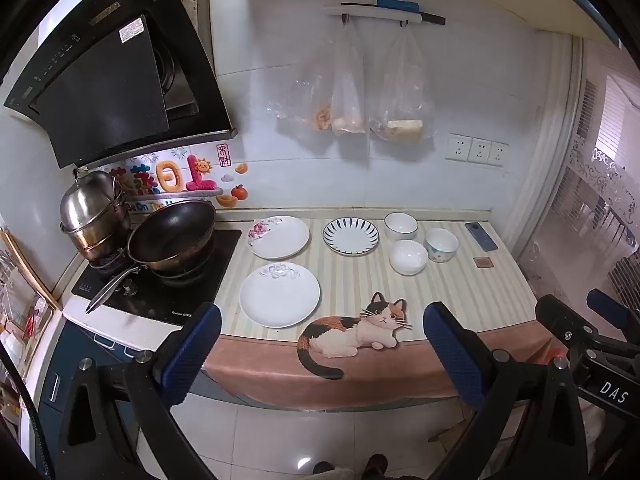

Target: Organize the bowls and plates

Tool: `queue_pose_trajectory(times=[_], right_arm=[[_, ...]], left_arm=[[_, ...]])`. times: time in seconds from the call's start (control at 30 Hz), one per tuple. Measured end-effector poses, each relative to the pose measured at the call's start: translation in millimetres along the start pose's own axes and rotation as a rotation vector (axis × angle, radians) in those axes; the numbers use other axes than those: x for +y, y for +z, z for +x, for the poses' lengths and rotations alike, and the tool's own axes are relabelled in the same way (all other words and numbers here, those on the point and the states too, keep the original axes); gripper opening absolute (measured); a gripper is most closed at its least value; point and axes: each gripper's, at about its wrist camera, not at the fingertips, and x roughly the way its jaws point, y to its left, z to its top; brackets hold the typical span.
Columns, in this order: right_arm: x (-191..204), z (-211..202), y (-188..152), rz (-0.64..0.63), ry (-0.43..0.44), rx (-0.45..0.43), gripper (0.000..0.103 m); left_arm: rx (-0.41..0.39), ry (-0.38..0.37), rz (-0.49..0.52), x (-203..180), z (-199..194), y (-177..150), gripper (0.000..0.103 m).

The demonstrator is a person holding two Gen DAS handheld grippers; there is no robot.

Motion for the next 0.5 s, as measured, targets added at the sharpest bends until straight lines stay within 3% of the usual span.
queue_pose_trajectory(times=[0.5], right_arm=[[-2.9, -1.2, 0.1, 0.004, 0.004, 0.003, 0.103]], left_arm=[[0.004, 0.001, 0.001, 1.2, 1.0, 0.2, 0.103]])
